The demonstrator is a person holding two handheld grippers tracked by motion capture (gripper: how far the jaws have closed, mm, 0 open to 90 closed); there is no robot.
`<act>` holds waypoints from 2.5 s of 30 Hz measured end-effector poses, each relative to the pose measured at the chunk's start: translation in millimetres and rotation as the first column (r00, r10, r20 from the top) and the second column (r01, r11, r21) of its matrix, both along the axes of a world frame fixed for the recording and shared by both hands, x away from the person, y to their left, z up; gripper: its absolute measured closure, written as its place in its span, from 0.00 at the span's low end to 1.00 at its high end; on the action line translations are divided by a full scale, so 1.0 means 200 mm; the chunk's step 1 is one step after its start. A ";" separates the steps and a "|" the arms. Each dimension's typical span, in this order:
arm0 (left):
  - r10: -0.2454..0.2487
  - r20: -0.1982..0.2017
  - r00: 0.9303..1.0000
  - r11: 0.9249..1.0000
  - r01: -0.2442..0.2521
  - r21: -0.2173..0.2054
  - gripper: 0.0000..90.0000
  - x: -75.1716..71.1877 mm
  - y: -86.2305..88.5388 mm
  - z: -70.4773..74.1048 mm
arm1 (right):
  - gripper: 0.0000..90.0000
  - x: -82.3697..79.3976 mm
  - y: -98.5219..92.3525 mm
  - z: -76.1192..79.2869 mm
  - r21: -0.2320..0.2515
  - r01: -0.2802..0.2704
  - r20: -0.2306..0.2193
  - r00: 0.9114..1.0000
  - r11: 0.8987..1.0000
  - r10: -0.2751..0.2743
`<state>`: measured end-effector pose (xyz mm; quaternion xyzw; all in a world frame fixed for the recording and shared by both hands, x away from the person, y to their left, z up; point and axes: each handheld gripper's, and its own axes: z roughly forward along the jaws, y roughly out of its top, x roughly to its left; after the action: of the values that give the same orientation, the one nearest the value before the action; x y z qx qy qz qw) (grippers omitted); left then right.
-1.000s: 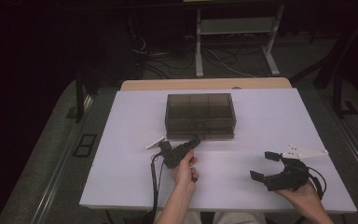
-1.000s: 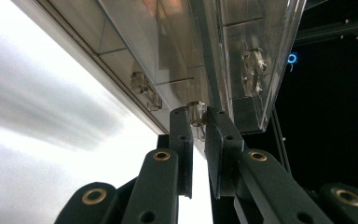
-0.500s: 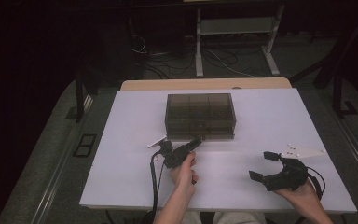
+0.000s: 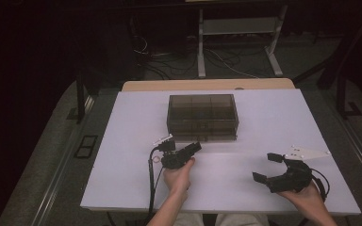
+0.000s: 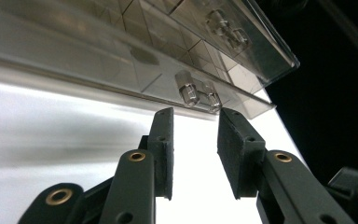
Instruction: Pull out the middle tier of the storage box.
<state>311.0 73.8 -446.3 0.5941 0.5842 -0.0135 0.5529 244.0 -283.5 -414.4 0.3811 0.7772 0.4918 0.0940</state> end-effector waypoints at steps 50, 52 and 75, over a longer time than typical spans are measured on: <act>-0.642 0.140 0.754 0.644 0.431 0.633 0.62 0.19 -0.08 0.40 | 0.01 0.01 0.01 -0.01 -0.019 -0.024 -0.021 0.999 1.000 0.024; -0.656 0.145 0.741 0.634 0.437 0.638 0.62 0.20 -0.08 0.40 | 0.01 0.01 0.02 -0.01 -0.021 -0.027 -0.018 0.999 0.999 0.027; -0.725 0.171 0.667 0.616 0.517 0.594 0.65 0.32 -0.08 0.30 | 0.01 0.02 0.03 -0.01 -0.033 -0.049 -0.020 0.999 0.998 0.048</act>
<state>375.3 57.0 -385.7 0.8725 0.1931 0.0627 0.4444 247.2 -277.6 -417.2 0.3651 0.7954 0.4770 0.0810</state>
